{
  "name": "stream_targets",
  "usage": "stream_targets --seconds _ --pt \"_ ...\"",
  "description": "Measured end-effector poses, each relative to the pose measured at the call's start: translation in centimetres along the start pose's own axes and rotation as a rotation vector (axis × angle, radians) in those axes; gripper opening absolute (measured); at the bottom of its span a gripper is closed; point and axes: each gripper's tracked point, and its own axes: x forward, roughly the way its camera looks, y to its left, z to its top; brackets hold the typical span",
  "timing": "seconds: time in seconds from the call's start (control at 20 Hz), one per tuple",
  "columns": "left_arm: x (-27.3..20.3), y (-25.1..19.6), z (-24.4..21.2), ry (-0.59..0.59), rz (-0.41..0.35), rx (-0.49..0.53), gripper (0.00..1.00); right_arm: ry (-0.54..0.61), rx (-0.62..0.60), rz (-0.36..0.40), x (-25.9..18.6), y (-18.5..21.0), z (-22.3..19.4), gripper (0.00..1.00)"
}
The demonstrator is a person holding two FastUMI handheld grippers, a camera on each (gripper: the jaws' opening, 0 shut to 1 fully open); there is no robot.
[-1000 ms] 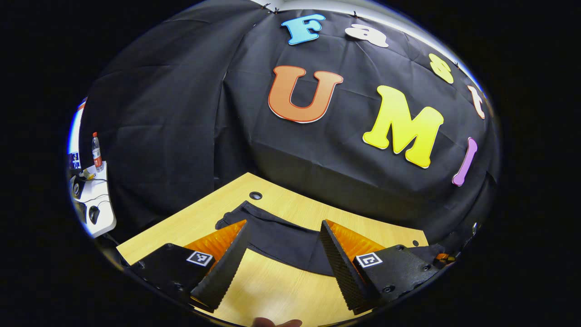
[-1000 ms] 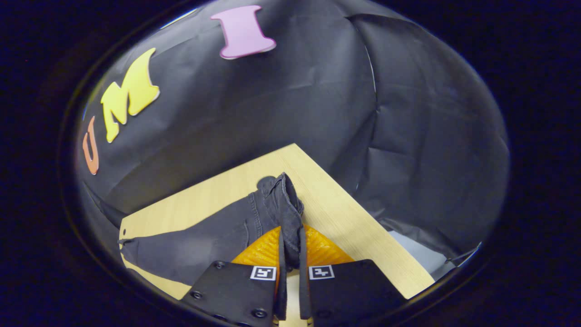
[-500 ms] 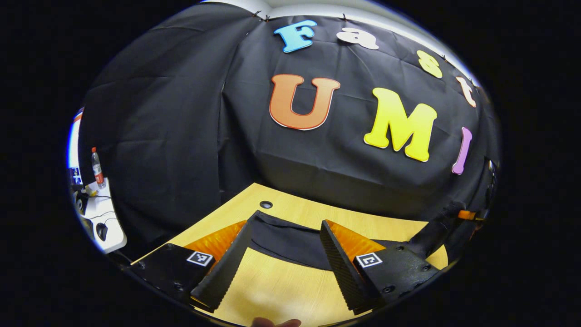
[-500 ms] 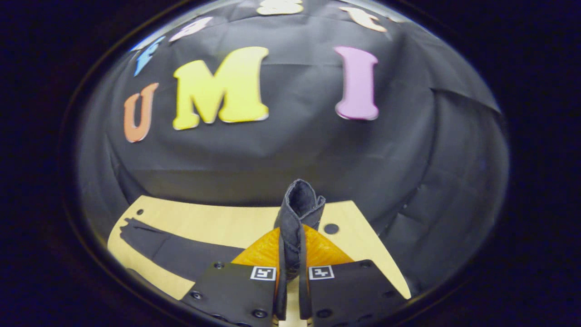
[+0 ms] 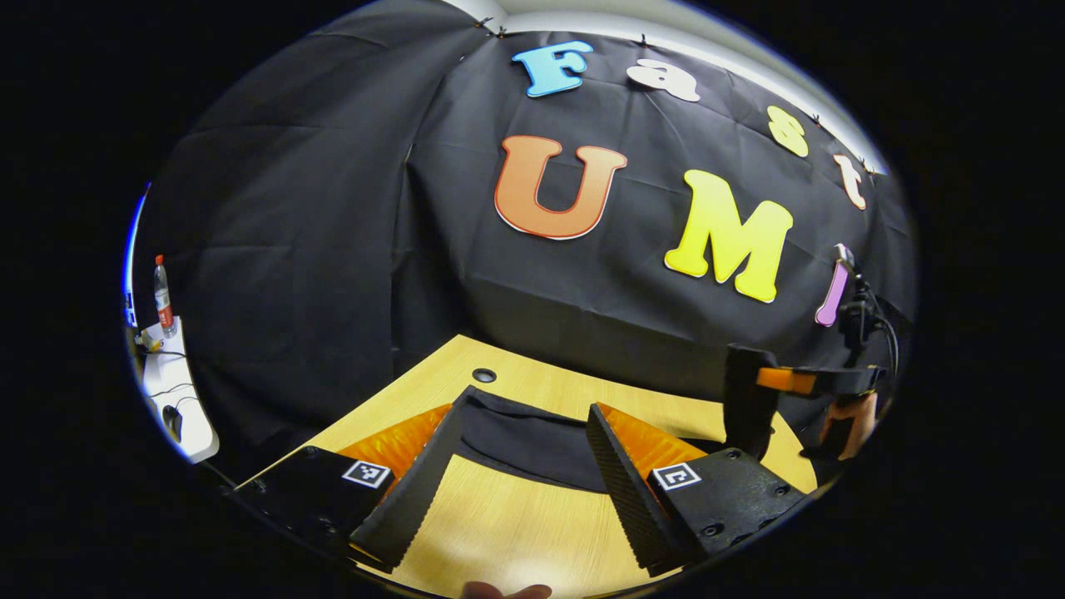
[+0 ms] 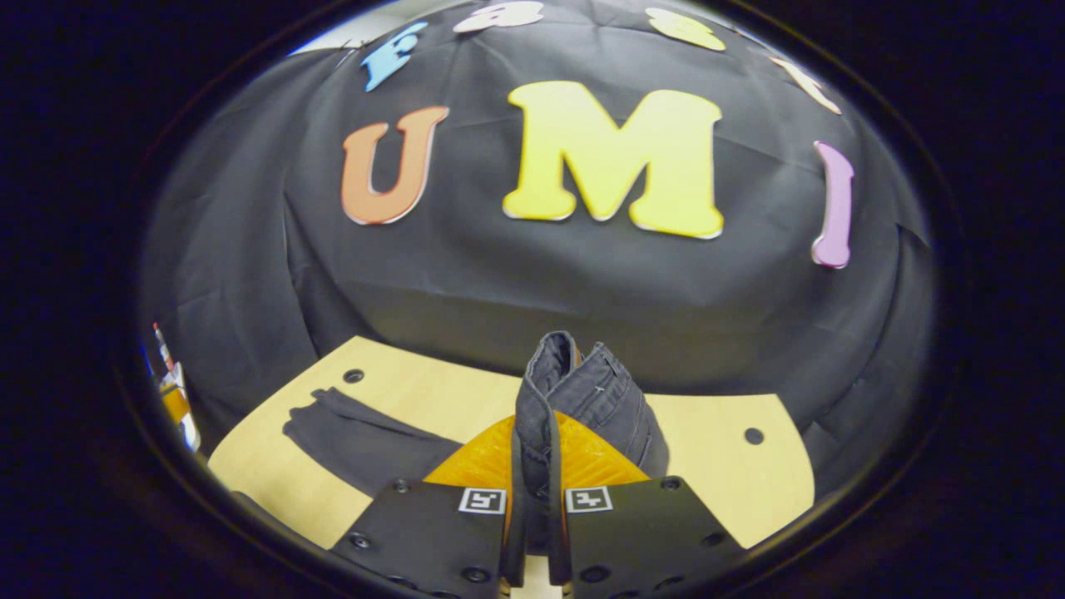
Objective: Grasp the waist and the cuffs of the jeans and fold them to make the two legs overlap; first hold the waist and fold one-third of the jeans toward the cuffs, then hold the cuffs and fold the remaining one-third in the same direction to finish folding.
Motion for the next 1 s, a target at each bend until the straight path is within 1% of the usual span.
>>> stream_targets --seconds 0.05,0.1,0.15,0.2,0.3,0.35,0.4,0.45,0.55,0.65,0.75,0.8,0.85,0.9,0.95,1.0 --pt "-0.2 0.8 -0.3 0.003 0.007 -0.014 0.99 0.013 -0.022 0.004 1.0 1.8 -1.2 0.09" --pt "-0.3 1.6 -0.6 0.012 0.009 -0.026 0.99 0.025 -0.04 0.009 1.8 3.7 -2.7 0.14" --pt "-0.4 2.6 -1.0 0.021 0.024 -0.026 0.98 0.045 -0.062 0.01 2.9 5.1 -4.1 0.12" --pt "-0.7 3.9 -1.3 0.026 0.041 -0.027 0.98 0.068 -0.086 0.011 4.3 7.1 -6.1 0.12" --pt "-1.0 6.0 -1.6 0.03 0.065 -0.044 0.98 0.118 -0.133 0.016 6.3 9.0 -9.8 0.12" --pt "-1.1 7.0 -1.7 0.033 0.076 -0.048 0.98 0.151 -0.153 0.015 7.2 9.8 -11.6 0.12" --pt "-1.1 8.2 -2.0 0.04 0.093 -0.049 0.98 0.177 -0.177 0.015 7.9 10.5 -13.3 0.09" --pt "-1.2 9.4 -2.2 0.047 0.11 -0.054 0.98 0.184 -0.201 0.011 8.4 11.1 -14.2 0.12" --pt "-1.3 10.8 -2.3 0.052 0.13 -0.072 0.98 0.162 -0.253 -0.022 9.0 11.4 -14.8 0.12" --pt "-1.2 11.6 -2.3 0.052 0.135 -0.089 0.98 0.174 -0.257 -0.044 9.3 11.6 -16.1 0.12" --pt "-1.1 11.5 -2.3 0.059 0.125 -0.103 0.99 0.219 -0.222 -0.023 9.6 12.1 -17.6 0.13" --pt "-1.0 11.4 -2.4 0.064 0.119 -0.104 0.99 0.237 -0.197 0.005 9.5 12.9 -17.9 0.22" --pt "-0.9 11.4 -2.5 0.07 0.115 -0.099 0.99 0.232 -0.197 0.01 9.5 13.1 -17.8 0.28" --pt "-0.8 11.3 -2.5 0.074 0.112 -0.093 0.99 0.222 -0.201 0.03 9.4 13.5 -17.4 0.41" --pt "-0.6 11.2 -2.3 0.078 0.109 -0.089 0.98 0.219 -0.201 0.062 8.9 14.2 -16.9 0.42" --pt "-0.5 11.2 -2.3 0.078 0.106 -0.091 0.99 0.213 -0.195 0.101 8.2 15.2 -16.6 0.55"
